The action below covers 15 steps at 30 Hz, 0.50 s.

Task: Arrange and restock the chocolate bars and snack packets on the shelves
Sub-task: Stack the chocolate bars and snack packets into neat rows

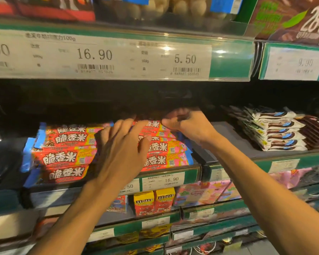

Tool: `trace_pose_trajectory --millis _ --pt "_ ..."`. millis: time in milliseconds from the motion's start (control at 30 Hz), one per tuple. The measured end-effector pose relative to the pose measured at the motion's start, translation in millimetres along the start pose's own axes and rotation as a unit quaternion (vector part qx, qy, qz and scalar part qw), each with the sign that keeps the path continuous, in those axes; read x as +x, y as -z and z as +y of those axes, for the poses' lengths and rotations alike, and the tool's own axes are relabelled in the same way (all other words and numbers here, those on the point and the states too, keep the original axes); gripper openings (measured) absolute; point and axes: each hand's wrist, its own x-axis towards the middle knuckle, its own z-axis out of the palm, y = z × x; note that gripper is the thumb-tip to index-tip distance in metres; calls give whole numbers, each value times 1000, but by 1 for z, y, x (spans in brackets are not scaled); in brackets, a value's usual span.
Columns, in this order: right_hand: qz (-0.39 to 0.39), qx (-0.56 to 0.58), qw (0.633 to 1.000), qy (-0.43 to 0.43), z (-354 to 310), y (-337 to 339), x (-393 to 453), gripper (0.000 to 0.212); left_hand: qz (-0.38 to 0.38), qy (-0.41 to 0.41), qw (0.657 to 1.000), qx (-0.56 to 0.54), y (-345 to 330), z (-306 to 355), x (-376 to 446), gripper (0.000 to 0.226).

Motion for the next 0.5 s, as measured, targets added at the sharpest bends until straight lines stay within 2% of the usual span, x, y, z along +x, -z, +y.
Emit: trace_pose_trajectory --millis 233,333,433,500 --pt "-15 25 999 39 8 -3 -6 19 -20 12 999 48 -3 0 -3 43" --pt "34 11 997 69 22 3 0 19 -26 9 998 53 -2 0 -3 45" --pt "135 -148 976 81 38 18 20 20 -18 -5 998 54 -2 0 -2 41" --pt "125 -269 954 36 51 31 42 33 -9 -4 998 55 -4 1 -2 40"
